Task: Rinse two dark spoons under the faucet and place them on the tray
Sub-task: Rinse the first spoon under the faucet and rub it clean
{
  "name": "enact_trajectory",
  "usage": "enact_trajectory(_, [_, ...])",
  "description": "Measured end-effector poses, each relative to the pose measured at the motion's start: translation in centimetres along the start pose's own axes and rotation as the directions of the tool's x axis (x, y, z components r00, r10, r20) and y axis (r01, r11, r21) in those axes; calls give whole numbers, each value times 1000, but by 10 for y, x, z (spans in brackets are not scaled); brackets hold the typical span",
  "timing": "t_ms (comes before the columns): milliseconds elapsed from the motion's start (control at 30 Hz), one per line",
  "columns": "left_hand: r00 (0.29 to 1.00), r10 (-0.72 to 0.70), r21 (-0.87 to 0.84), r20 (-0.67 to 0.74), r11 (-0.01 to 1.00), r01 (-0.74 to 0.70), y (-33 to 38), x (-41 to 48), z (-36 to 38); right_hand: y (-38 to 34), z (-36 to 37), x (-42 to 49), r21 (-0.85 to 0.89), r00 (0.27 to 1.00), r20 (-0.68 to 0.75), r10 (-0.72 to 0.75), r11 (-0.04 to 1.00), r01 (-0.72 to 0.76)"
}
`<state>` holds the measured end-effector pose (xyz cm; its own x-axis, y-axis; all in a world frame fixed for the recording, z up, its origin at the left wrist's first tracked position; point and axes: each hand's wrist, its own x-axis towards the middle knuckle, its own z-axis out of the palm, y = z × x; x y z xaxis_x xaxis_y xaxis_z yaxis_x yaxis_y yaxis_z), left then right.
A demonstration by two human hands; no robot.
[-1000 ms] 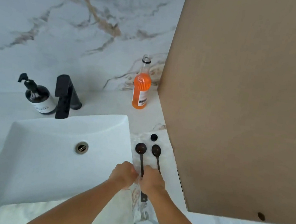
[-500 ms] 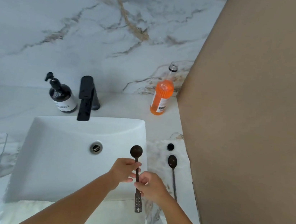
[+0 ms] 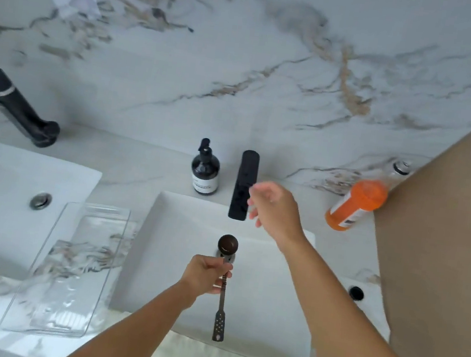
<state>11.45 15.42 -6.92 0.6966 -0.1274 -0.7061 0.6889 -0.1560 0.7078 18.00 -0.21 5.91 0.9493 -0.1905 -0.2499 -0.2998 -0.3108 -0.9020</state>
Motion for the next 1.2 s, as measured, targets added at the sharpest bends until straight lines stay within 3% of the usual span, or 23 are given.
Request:
enact_trajectory(167, [998, 60, -45, -24, 997, -61, 1, 13, -9, -27, 28, 38, -112, 998, 9, 61, 992, -60])
enact_trajectory(300, [999, 27, -99, -38, 995, -31, -2, 24, -11, -17, 37, 55, -137, 991, -95, 88, 985, -101])
enact_trajectory(433, [1000, -9, -91, -4, 996, 9, -3, 30, -8, -12, 32, 63, -339, 981, -179, 73, 932, -131])
enact_trajectory(600, [999, -15, -91, 31, 996, 18, -5, 33, 0, -10, 32, 65, 83, 944, -69, 323, 945, -318])
enact_trajectory(1200, [999, 21, -137, 29, 990, -17, -6, 32, 6, -19, 28, 76, 322, 923, 18, 385, 872, -369])
